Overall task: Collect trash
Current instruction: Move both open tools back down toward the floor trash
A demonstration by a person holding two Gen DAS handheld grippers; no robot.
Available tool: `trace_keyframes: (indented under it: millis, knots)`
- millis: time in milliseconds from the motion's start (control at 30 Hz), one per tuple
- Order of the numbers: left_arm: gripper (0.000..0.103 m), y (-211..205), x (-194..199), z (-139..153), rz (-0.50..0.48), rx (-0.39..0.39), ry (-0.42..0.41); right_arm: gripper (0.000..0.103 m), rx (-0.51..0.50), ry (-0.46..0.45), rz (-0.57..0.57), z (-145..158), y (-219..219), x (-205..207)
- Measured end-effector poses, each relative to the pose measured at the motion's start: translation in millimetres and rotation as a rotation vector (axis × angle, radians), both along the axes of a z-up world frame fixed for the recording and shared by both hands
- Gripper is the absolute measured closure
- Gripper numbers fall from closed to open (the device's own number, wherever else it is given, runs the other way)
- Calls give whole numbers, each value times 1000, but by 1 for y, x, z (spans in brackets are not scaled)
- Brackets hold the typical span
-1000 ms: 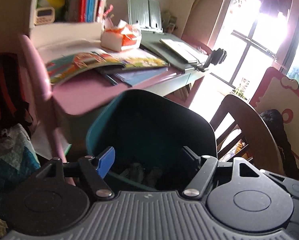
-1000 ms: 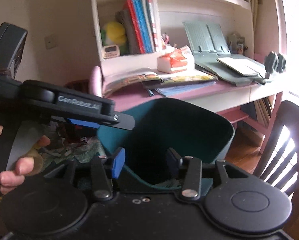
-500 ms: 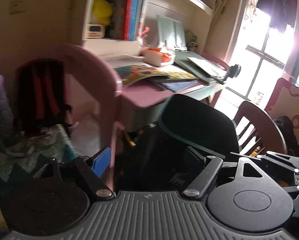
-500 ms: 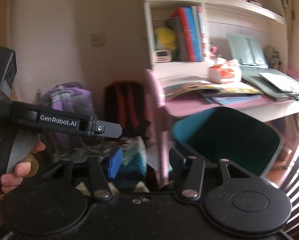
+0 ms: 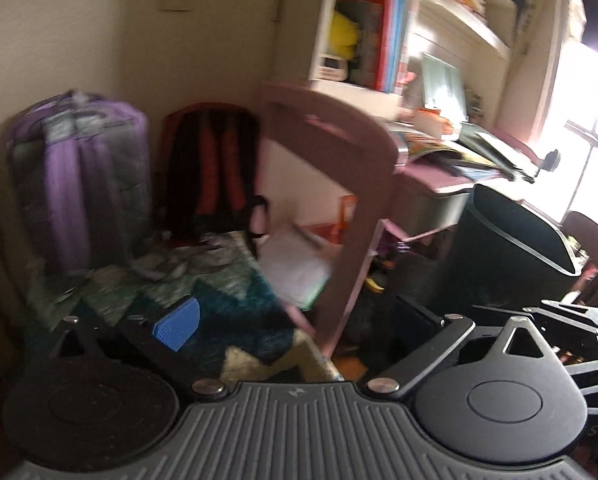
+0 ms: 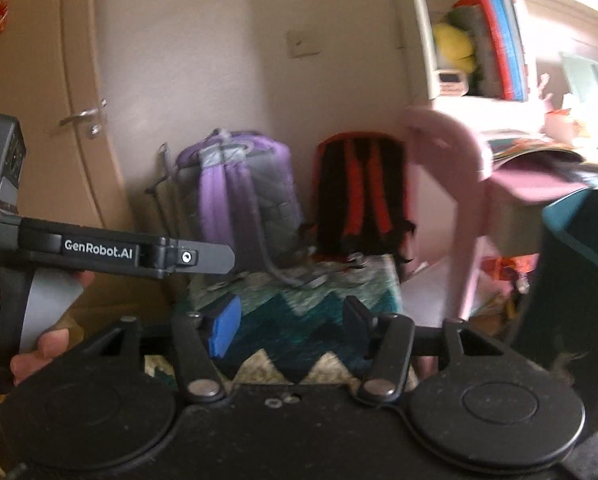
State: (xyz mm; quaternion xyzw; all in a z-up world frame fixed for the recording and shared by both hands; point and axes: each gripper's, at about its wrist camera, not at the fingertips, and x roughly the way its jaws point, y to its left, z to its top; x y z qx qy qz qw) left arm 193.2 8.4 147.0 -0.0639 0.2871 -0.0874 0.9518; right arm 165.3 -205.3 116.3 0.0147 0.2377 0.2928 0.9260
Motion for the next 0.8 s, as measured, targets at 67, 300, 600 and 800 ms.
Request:
trace_keyframes:
  millis: [67, 300, 600, 800]
  knots:
    - [0, 19, -3, -15, 27, -6, 9, 46, -10, 5, 15, -14, 16, 1]
    - [0, 87, -4, -83, 135, -58, 91, 41, -7, 56, 38, -81, 53, 13]
    - [0, 145, 18, -196, 264, -80, 231, 34, -119, 166, 36, -190, 92, 48]
    - [0, 159, 34, -277, 343, -45, 338, 34, -217, 303, 35, -261, 106, 82]
